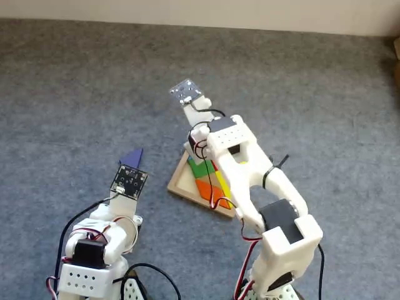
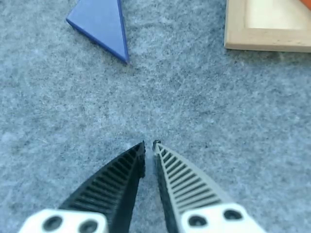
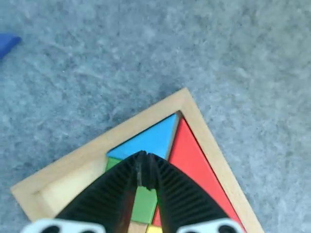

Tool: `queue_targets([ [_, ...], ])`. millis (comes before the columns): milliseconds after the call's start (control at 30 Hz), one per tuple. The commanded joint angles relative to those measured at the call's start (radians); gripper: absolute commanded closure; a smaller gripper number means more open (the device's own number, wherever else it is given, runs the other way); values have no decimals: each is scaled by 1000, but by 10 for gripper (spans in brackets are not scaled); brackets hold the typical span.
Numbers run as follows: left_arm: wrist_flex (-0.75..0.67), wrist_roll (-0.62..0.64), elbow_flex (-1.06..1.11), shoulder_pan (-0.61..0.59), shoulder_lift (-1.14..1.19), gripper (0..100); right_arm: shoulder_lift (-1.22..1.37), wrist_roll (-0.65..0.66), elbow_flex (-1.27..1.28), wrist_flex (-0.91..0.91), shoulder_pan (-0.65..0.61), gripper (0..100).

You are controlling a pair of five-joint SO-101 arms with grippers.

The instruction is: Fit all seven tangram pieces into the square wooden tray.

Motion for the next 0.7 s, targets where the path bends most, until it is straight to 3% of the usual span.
queue_targets([
  [0, 3, 0, 21, 10, -58, 949, 7, 11, -2, -39, -10, 992],
  [667, 3, 0, 21, 10, -58, 949, 44, 106, -5, 25, 35, 992],
])
